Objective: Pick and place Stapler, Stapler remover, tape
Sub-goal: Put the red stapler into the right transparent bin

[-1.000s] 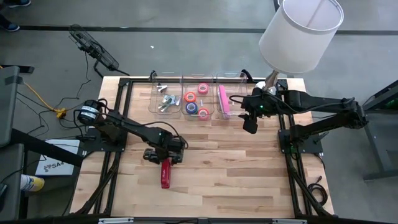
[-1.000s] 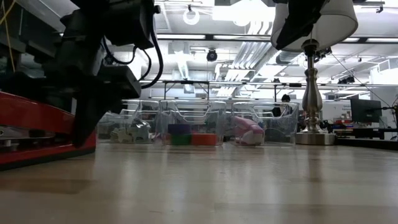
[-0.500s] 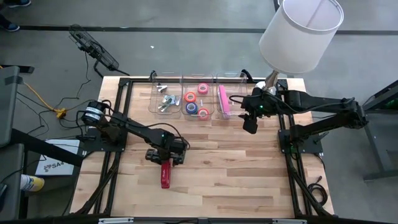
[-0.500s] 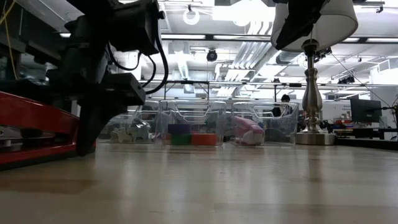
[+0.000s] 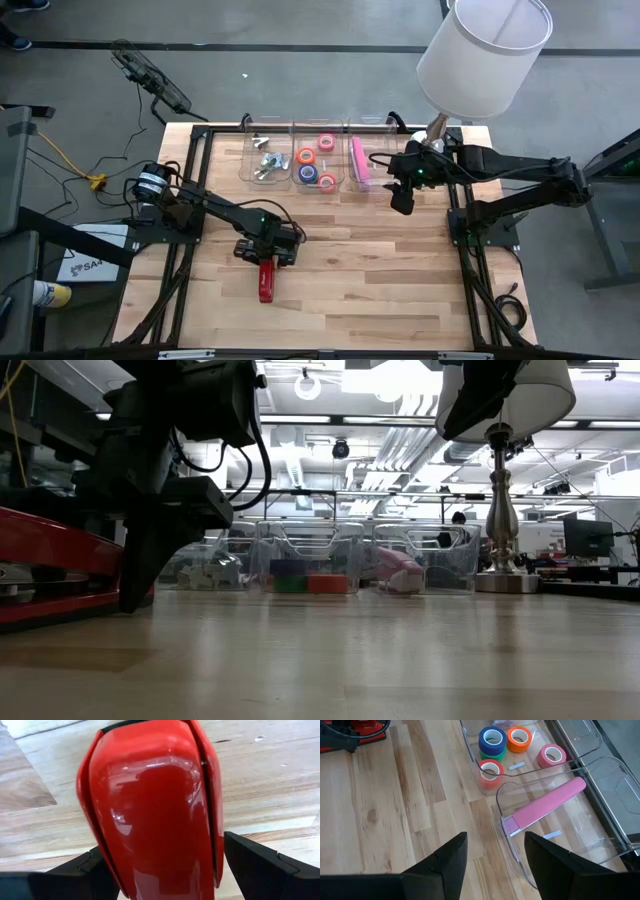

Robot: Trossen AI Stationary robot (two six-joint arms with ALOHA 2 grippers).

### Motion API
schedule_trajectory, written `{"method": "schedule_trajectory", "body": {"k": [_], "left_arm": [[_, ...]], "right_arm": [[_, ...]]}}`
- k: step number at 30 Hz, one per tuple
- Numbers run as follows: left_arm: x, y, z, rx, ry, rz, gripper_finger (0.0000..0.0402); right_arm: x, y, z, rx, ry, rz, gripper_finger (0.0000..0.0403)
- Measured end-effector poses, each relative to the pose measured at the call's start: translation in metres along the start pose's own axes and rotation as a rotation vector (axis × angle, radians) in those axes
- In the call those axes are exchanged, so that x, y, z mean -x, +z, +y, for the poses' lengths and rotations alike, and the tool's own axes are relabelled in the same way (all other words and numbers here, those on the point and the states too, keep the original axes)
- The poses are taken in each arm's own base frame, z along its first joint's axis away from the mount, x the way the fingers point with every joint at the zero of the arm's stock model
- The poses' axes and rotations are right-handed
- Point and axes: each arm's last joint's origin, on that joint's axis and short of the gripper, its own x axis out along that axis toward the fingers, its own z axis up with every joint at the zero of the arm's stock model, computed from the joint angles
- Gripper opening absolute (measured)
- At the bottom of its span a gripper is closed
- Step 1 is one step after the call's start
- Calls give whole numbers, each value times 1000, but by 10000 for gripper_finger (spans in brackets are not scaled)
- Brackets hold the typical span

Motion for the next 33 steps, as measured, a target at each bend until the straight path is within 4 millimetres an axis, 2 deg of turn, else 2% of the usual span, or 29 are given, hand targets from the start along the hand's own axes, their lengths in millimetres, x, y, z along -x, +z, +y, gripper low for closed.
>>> {"method": "schedule_trajectory", "body": {"k": [15,19,25,33], "left_arm": [[-1,0,1,2,6,9,310],[-1,0,2,5,15,16,283],[-1,0,3,15,23,27,206],[-1,0,2,-7,21,39,203]], "right_arm": [[0,0,0,0,0,0,188],[0,0,0,0,0,0,188],[0,0,0,0,0,0,188],[0,0,0,0,0,0,188]]}}
